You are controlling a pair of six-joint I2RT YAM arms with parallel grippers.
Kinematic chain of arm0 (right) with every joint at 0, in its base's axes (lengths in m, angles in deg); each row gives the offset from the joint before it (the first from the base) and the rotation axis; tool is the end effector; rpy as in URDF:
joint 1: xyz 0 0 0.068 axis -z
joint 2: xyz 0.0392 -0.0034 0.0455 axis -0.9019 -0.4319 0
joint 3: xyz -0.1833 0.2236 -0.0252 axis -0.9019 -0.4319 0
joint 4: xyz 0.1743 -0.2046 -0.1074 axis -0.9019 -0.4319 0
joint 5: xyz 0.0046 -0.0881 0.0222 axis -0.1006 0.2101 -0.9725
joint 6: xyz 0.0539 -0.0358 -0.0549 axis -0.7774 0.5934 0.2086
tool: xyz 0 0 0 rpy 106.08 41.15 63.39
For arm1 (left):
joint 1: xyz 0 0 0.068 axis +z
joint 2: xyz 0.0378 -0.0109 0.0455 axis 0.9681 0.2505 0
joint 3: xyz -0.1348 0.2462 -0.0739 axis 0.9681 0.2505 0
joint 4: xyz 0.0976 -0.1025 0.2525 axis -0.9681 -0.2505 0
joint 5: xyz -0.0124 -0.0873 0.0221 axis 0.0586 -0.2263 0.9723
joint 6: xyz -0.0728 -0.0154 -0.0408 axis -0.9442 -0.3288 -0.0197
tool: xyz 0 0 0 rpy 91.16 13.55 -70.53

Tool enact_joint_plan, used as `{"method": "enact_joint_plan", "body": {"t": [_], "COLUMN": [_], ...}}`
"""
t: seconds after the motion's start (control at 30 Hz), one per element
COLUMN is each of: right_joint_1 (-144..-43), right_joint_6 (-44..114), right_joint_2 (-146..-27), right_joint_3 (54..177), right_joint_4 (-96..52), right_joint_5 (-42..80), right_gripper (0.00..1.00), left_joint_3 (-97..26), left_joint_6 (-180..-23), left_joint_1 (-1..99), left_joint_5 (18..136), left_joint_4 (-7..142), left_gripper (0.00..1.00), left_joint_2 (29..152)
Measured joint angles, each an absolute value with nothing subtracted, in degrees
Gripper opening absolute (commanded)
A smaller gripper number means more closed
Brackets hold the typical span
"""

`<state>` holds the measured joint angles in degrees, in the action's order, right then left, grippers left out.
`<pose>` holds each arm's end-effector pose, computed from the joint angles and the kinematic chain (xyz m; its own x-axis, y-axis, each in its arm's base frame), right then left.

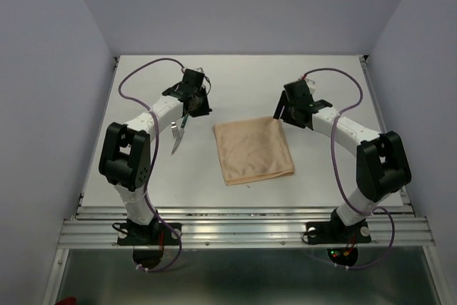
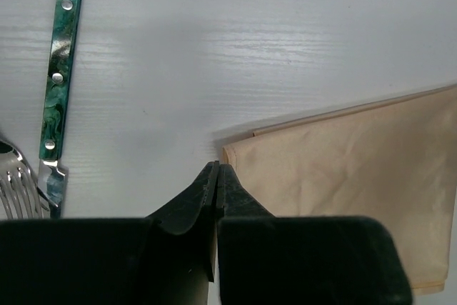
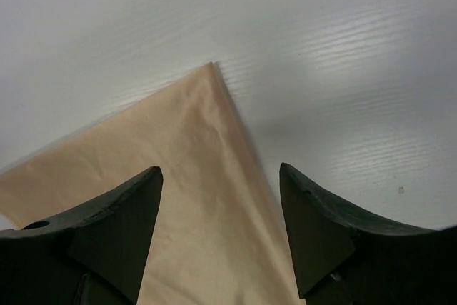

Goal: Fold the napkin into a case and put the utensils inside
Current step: Smooth out the square-folded napkin at the center of the board, then pick up the top corner of the square-folded napkin from the center of the board.

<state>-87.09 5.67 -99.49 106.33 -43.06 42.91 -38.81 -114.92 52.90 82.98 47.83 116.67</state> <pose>0.3832 0.1372 0.2080 -0.6871 0.3231 -0.6508 0.2511 0.9461 0.2047 0.4205 -0.1781 0.2197 -0.7496 -0.1455 -0.6457 0.1023 0.9384 -0.3302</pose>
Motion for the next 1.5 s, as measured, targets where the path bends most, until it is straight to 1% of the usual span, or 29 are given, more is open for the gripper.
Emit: {"method": "enact_joint_plan", "body": {"t": [0.1, 0.2, 0.3, 0.33, 0.53, 0.6, 0.7, 0.73, 0.8, 0.83, 0.87, 1.0, 1.03, 1.07, 1.23, 1.4, 1.5], "right_joint_1": [-87.1, -87.1, -87.1, -87.1, -87.1, -87.1, -87.1, -87.1, -87.1, -87.1, -87.1, -87.1, -87.1, -87.1, -87.1, -87.1, -87.5], "right_joint_6": [5.6, 5.6, 5.3, 5.2, 4.2, 3.9, 3.3, 3.2, 3.0, 3.0, 2.8, 2.6, 2.5, 2.3, 1.5, 1.4, 2.1], "right_joint_2": [-98.1, -96.1, -94.6, -94.1, -91.4, -90.7, -90.5, -90.5, -90.5, -90.5, -90.6, -90.6, -90.6, -90.6, -90.3, -89.0, -88.6], "right_joint_3": [104.4, 102.7, 101.7, 101.3, 97.9, 97.6, 97.5, 97.5, 97.5, 97.5, 97.5, 97.5, 97.5, 97.5, 96.5, 94.4, 94.3], "right_joint_4": [-43.9, -44.9, -44.9, -45.0, -45.4, -45.4, -45.3, -45.3, -45.3, -45.3, -45.3, -45.3, -45.3, -45.3, -45.3, -45.4, -45.7], "right_joint_5": [43.2, 43.6, 43.9, 44.0, 44.1, 44.1, 43.7, 43.3, 42.8, 42.6, 42.3, 41.9, 41.8, 41.8, 41.6, 40.5, 39.6], "right_gripper": [0.75, 0.79, 0.79, 0.80, 0.80, 0.80, 0.79, 0.79, 0.79, 0.79, 0.79, 0.79, 0.79, 0.79, 0.79, 0.77, 0.75], "left_joint_3": [-39.9, -40.7, -41.0, -41.0, -41.0, -41.1, -41.3, -41.5, -42.1, -42.5, -43.4, -47.9, -49.1, -49.6, -50.7, -49.6, -45.6], "left_joint_6": [-114.7, -114.5, -114.5, -114.5, -114.4, -114.4, -114.4, -114.4, -114.2, -114.1, -113.8, -112.6, -112.2, -111.9, -110.3, -109.4, -109.2], "left_joint_1": [53.1, 53.1, 53.1, 53.2, 54.4, 55.3, 56.6, 57.0, 57.6, 57.7, 57.8, 57.6, 57.6, 57.6, 57.6, 57.8, 58.0], "left_joint_5": [84.4, 85.3, 86.1, 86.5, 88.2, 90.4, 93.7, 94.6, 95.8, 96.2, 96.6, 97.5, 97.7, 97.8, 97.8, 97.4, 96.5], "left_joint_4": [47.2, 46.8, 46.3, 46.0, 43.9, 42.5, 40.7, 40.1, 39.1, 38.8, 38.5, 37.3, 37.3, 37.2, 35.7, 35.9, 36.7], "left_gripper": [0.18, 0.20, 0.27, 0.31, 0.35, 0.39, 0.40, 0.44, 0.48, 0.52, 0.55, 0.64, 0.69, 0.70, 0.70, 0.63, 0.62], "left_joint_2": [116.7, 116.7, 116.6, 116.6, 116.6, 116.6, 116.6, 116.6, 116.6, 116.8, 117.1, 120.8, 122.1, 122.8, 126.1, 125.2, 122.1]}}
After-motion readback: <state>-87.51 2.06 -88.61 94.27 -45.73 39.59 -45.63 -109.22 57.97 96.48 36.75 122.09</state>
